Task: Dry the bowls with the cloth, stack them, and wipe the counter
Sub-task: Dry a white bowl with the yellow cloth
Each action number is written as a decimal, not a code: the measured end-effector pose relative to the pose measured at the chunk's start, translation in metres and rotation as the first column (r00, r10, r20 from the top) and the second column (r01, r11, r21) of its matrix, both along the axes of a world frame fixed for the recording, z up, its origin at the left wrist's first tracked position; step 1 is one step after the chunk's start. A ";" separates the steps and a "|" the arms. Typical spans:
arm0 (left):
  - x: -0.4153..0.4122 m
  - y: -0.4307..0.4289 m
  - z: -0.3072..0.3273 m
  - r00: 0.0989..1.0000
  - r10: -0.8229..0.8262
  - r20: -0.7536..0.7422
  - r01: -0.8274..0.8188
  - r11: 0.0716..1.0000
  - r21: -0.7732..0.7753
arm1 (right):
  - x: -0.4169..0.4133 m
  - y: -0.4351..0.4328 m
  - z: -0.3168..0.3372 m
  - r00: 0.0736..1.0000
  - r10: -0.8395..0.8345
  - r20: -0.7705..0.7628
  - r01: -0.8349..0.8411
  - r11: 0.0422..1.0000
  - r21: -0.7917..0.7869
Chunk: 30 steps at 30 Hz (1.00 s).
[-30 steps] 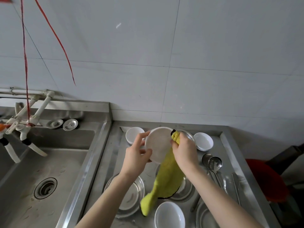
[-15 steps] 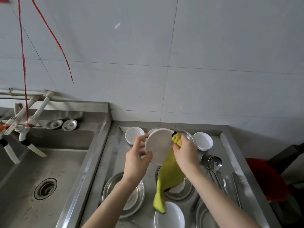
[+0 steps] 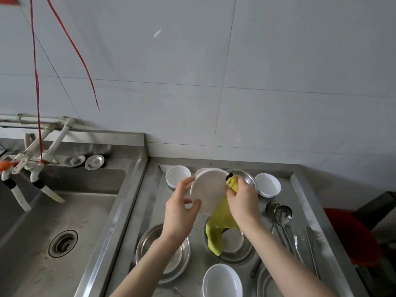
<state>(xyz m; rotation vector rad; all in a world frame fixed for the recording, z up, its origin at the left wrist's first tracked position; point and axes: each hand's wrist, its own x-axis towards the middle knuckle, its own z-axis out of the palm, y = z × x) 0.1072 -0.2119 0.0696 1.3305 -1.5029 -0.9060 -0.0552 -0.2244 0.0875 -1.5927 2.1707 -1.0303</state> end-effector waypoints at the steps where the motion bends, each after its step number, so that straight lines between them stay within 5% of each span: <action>1: 0.000 -0.002 -0.001 1.000 0.011 0.028 -0.011 1.000 -0.008 | 0.000 -0.001 0.000 0.999 0.022 -0.033 -0.021 1.000 0.023; 7: 0.003 -0.021 0.015 0.843 -0.095 0.530 0.246 0.944 -0.222 | 0.001 -0.002 -0.006 0.930 0.203 -0.305 -0.198 0.979 0.050; 9: 0.006 -0.026 0.014 0.855 -0.100 0.509 0.220 0.959 -0.181 | 0.003 -0.001 -0.008 0.925 0.209 -0.318 -0.217 0.976 0.011; 12: 0.008 -0.019 0.009 0.982 -0.060 0.181 0.074 0.995 -0.070 | 0.003 -0.002 -0.007 0.980 0.120 -0.161 -0.136 0.986 -0.092; 15: 0.006 -0.008 0.000 0.994 -0.067 0.081 0.072 0.996 -0.051 | 0.000 -0.006 -0.005 0.995 0.053 -0.083 -0.063 0.991 -0.120; 22: 0.006 -0.024 0.010 0.816 -0.090 0.571 0.268 0.935 -0.234 | -0.001 -0.004 -0.006 0.894 0.249 -0.373 -0.266 0.964 0.004; 24: 0.008 -0.024 0.008 0.894 -0.075 0.442 0.164 0.972 -0.167 | 0.000 -0.003 -0.005 0.911 0.204 -0.358 -0.241 0.968 -0.064; 27: 0.007 -0.014 -0.001 0.995 -0.074 0.070 0.074 0.997 0.004 | 0.000 -0.005 -0.005 0.996 0.081 -0.043 -0.087 0.983 -0.161; 30: 0.002 -0.006 -0.013 0.998 -0.060 0.006 0.059 0.997 0.047 | 0.000 -0.004 -0.006 0.997 0.063 0.039 -0.059 0.993 -0.106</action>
